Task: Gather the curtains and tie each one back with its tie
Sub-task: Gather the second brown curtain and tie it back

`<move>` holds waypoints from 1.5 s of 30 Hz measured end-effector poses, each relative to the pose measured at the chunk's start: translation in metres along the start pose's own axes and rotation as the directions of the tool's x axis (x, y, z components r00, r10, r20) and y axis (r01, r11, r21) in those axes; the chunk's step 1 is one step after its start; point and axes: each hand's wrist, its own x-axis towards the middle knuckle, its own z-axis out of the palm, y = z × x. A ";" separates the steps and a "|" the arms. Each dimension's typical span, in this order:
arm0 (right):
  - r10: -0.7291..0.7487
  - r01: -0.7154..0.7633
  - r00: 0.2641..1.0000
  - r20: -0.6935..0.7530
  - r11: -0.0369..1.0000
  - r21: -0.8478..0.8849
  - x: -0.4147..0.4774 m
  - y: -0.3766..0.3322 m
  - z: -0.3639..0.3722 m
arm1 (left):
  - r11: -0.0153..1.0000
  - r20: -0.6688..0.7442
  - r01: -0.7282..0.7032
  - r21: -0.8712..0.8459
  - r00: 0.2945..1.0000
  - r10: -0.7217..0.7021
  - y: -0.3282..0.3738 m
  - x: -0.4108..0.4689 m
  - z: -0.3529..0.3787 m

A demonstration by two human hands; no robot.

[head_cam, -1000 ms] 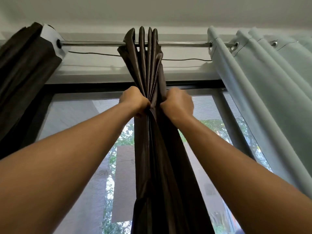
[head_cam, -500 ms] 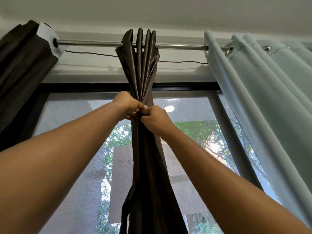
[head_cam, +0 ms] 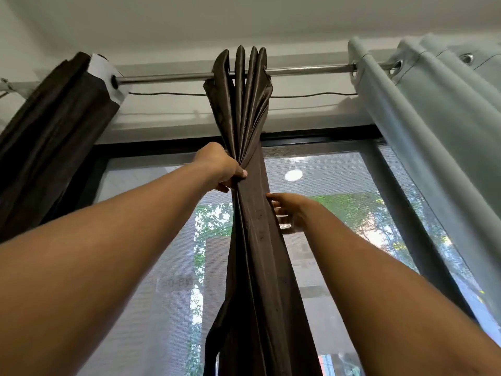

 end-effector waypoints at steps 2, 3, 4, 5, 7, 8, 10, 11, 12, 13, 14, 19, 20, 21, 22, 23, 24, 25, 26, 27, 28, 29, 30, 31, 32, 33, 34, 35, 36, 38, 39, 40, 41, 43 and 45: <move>0.010 -0.013 0.999 0.033 0.996 0.084 0.003 0.006 -0.002 | 1.000 -0.022 0.005 0.007 1.000 -0.005 -0.004 0.002 -0.001; -0.006 0.003 1.000 0.030 0.993 0.120 0.003 0.007 -0.005 | 1.000 -0.029 0.010 0.007 1.000 -0.009 -0.006 0.003 -0.001; -0.026 0.022 0.999 0.025 0.988 0.152 0.001 0.007 -0.008 | 1.000 -0.035 0.014 0.006 0.999 -0.014 -0.008 0.003 0.000; -0.046 0.043 0.999 0.011 0.986 0.160 -0.002 0.006 -0.010 | 1.000 -0.040 0.017 0.005 0.999 -0.017 -0.010 0.003 0.001; -0.099 0.104 0.993 -0.065 0.991 0.085 -0.011 0.002 -0.015 | 1.000 -0.044 0.020 0.005 0.999 -0.019 -0.012 0.003 0.003; -0.149 0.152 0.981 -0.127 0.988 0.017 -0.016 -0.002 -0.017 | 1.000 -0.047 0.018 0.005 0.999 -0.017 -0.012 0.002 0.005; -0.285 0.261 0.924 -0.257 0.957 -0.122 -0.027 -0.010 -0.019 | 1.000 -0.048 0.010 0.006 0.999 -0.009 -0.011 0.000 0.008; -0.365 0.307 0.877 -0.312 0.926 -0.220 -0.032 -0.014 -0.018 | 1.000 -0.045 0.007 0.004 0.999 -0.007 -0.009 -0.001 0.010; -0.442 0.326 0.826 -0.350 0.881 -0.342 -0.037 -0.017 -0.018 | 1.000 -0.041 0.006 -0.002 0.999 -0.006 -0.008 -0.002 0.012; -0.502 0.327 0.783 -0.367 0.835 -0.443 -0.044 -0.020 -0.015 | 1.000 -0.035 0.007 -0.011 0.999 -0.007 -0.007 -0.003 0.013; -0.540 0.326 0.757 -0.368 0.800 -0.504 -0.050 -0.022 -0.012 | 1.000 -0.027 0.011 -0.023 1.000 -0.011 -0.007 -0.005 0.015; -0.557 0.356 0.784 -0.274 0.765 -0.537 -0.078 -0.025 0.016 | 0.987 0.075 0.095 -0.131 0.993 -0.086 -0.007 -0.018 0.021; -0.564 0.361 0.782 -0.267 0.758 -0.543 -0.082 -0.025 0.021 | 0.982 0.090 0.108 -0.154 0.991 -0.095 -0.007 -0.021 0.021; -0.570 0.366 0.777 -0.266 0.753 -0.547 -0.086 -0.023 0.024 | 0.978 0.102 0.118 -0.173 0.990 -0.101 -0.007 -0.024 0.021; -0.576 0.369 0.772 -0.267 0.749 -0.549 -0.089 -0.022 0.027 | 0.973 0.116 0.129 -0.193 0.987 -0.108 -0.007 -0.026 0.020; -0.586 0.374 0.765 -0.268 0.742 -0.557 -0.092 -0.019 0.029 | 0.965 0.134 0.145 -0.218 0.984 -0.117 -0.008 -0.029 0.019; -0.597 0.374 0.756 -0.267 0.729 -0.573 -0.095 -0.016 0.032 | 0.955 0.155 0.162 -0.248 0.980 -0.126 -0.009 -0.033 0.018; -0.612 0.375 0.746 -0.261 0.711 -0.595 -0.097 -0.013 0.035 | 0.947 0.173 0.175 -0.270 0.976 -0.131 -0.011 -0.037 0.017; -0.624 0.373 0.738 -0.257 0.694 -0.616 -0.099 -0.010 0.038 | 0.944 0.183 0.180 -0.278 0.974 -0.132 -0.012 -0.040 0.017; -0.635 0.372 0.729 -0.256 0.681 -0.630 -0.101 -0.007 0.041 | 0.944 0.186 0.179 -0.277 0.974 -0.130 -0.015 -0.043 0.017; -0.645 0.369 0.718 -0.262 0.671 -0.643 -0.103 -0.004 0.045 | 0.945 0.184 0.172 -0.277 0.975 -0.124 -0.017 -0.046 0.017; -0.656 0.365 0.705 -0.269 0.661 -0.656 -0.104 -0.001 0.048 | 0.944 0.181 0.167 -0.283 0.976 -0.118 -0.019 -0.048 0.017; -0.669 0.364 0.692 -0.270 0.647 -0.670 -0.106 0.002 0.050 | 0.942 0.178 0.166 -0.291 0.977 -0.117 -0.022 -0.050 0.018; -0.688 0.370 0.678 -0.261 0.625 -0.687 -0.107 0.005 0.053 | 0.943 0.172 0.164 -0.291 0.978 -0.117 -0.024 -0.051 0.018; -0.708 0.373 0.661 -0.249 0.598 -0.710 -0.108 0.008 0.055 | 0.947 0.162 0.156 -0.281 0.980 -0.113 -0.026 -0.052 0.018; -0.728 0.368 0.641 -0.243 0.569 -0.735 -0.110 0.011 0.058 | 0.953 0.150 0.144 -0.266 0.983 -0.107 -0.027 -0.053 0.018; -0.751 0.358 0.613 -0.247 0.543 -0.760 -0.111 0.013 0.059 | 0.960 0.135 0.127 -0.248 0.986 -0.095 -0.028 -0.053 0.019; -0.769 0.339 0.581 -0.268 0.528 -0.779 -0.112 0.015 0.058 | 0.970 0.117 0.101 -0.219 0.990 -0.076 -0.029 -0.054 0.019; -0.781 0.308 0.547 -0.302 0.523 -0.795 -0.112 0.017 0.053 | 0.983 0.096 0.068 -0.169 0.994 -0.052 -0.030 -0.054 0.019; -0.790 0.224 0.488 -0.370 0.523 -0.822 -0.114 0.020 0.040 | 0.999 0.054 0.010 -0.047 0.999 -0.008 -0.032 -0.053 0.019; -0.790 0.178 0.471 -0.392 0.521 -0.835 -0.114 0.022 0.033 | 1.000 0.038 -0.005 0.000 0.999 0.005 -0.033 -0.052 0.018; -0.789 0.139 0.465 -0.402 0.513 -0.847 -0.115 0.025 0.027 | 0.999 0.027 -0.015 0.033 1.000 0.014 -0.033 -0.052 0.018; -0.792 0.114 0.462 -0.399 0.499 -0.859 -0.117 0.027 0.025 | 0.998 0.015 -0.025 0.058 1.000 0.024 -0.033 -0.052 0.019; -0.811 0.105 0.451 -0.373 0.464 -0.880 -0.121 0.026 0.030 | 0.993 -0.010 -0.046 0.105 0.999 0.047 -0.030 -0.052 0.022; -0.820 0.129 0.452 -0.353 0.451 -0.883 -0.121 0.022 0.040 | 0.991 -0.024 -0.054 0.124 0.998 0.058 -0.027 -0.053 0.027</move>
